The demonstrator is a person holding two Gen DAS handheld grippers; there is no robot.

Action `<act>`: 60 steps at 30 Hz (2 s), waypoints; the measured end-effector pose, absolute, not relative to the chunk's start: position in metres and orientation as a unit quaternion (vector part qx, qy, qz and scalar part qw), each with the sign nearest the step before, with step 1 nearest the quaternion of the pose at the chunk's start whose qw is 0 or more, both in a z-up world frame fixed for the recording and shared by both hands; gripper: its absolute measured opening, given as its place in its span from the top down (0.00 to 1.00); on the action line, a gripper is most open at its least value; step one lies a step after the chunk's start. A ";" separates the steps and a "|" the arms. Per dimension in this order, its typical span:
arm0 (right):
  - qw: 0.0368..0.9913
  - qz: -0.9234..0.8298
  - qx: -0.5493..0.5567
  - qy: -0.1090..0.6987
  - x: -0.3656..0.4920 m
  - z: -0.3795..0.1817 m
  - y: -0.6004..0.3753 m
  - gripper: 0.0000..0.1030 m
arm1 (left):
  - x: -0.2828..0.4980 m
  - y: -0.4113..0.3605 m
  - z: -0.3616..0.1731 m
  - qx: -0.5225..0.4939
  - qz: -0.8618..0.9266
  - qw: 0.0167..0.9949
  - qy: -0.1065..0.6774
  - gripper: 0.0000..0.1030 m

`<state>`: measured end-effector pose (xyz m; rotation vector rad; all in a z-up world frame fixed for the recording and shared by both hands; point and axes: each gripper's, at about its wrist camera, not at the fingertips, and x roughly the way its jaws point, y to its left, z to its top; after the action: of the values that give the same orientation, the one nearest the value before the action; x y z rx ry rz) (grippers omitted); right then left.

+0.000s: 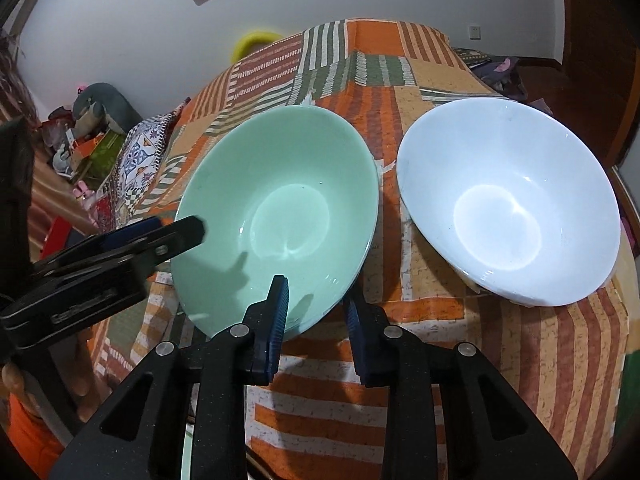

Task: Organize plates and bowls
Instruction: 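Close the left tool on the green bowl rim while the right tool supports it, then lift and carry the green bowl over the pink bowl with both tools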

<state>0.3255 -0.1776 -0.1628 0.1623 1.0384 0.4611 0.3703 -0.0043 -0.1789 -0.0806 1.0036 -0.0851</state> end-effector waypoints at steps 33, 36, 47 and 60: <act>0.864 0.193 0.100 0.454 0.291 -0.123 -0.184 0.75 | 0.297 -0.018 -0.124 0.001 -0.041 0.904 0.425 0.84; 0.867 0.199 0.101 0.446 0.278 -0.112 -0.182 0.75 | 0.275 -0.014 -0.111 -0.006 -0.039 0.909 0.416 0.84; 0.873 0.225 0.087 0.423 0.236 -0.088 -0.161 0.75 | 0.205 0.013 -0.078 -0.042 -0.031 0.917 0.396 0.84; 0.861 0.274 0.081 0.420 0.193 -0.083 -0.125 0.75 | 0.128 0.057 -0.055 -0.055 0.008 0.925 0.375 0.83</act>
<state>0.1932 -0.1247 -0.0835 0.1698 0.8807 0.5759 0.1284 0.0569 -0.0552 -0.1137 0.7693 0.0160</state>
